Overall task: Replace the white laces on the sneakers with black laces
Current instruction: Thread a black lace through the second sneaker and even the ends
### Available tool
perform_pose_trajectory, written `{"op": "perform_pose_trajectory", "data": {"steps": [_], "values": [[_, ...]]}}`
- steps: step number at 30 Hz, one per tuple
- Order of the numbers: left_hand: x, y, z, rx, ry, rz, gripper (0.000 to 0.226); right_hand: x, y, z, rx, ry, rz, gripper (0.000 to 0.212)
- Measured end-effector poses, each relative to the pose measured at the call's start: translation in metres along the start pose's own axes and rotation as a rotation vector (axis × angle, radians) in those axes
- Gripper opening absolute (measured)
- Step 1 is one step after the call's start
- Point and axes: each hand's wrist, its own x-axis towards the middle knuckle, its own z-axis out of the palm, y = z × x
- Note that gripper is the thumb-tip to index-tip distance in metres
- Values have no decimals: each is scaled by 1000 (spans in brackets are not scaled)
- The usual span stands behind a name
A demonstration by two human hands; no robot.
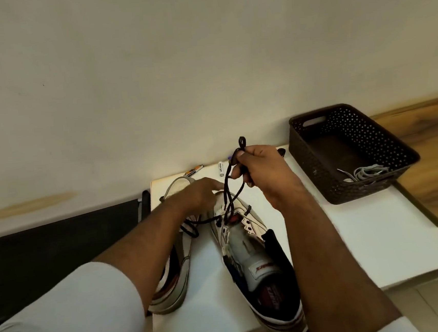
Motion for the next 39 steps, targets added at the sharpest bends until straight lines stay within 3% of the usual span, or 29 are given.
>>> {"op": "perform_pose_trajectory", "data": {"steps": [5, 8, 9, 12, 13, 16, 17, 21, 26, 35, 39], "values": [[15, 9, 13, 128, -53, 23, 37, 1, -5, -2, 59, 5, -29, 28], [10, 9, 9, -70, -68, 2, 42, 3, -9, -3, 86, 38, -49, 27], [6, 10, 6, -181, -19, -9, 43, 3, -10, -3, 103, 58, -57, 27], [-12, 11, -3, -439, 388, -50, 19, 2, -14, -6, 147, 112, -88, 25], [-22, 12, -6, -511, 393, -71, 14, 2, -15, -6, 159, 126, -102, 26], [-41, 12, 7, -515, 52, -76, 18, 1, -21, -6, 212, 139, -152, 27], [-41, 11, 18, -468, 38, -48, 24, 0, -24, -4, 232, 129, -170, 27], [-36, 18, 63, -485, 232, 11, 39, -4, -30, 7, 289, 83, -211, 25], [-22, 19, 95, -584, 453, 61, 21, -9, -39, 20, 397, 36, -245, 26], [-15, 27, 113, -640, 433, 145, 25, -29, -88, 14, 507, -16, -520, 24], [-10, 19, 110, -565, 349, 103, 21, -20, -73, 3, 428, 29, -414, 24]]}}
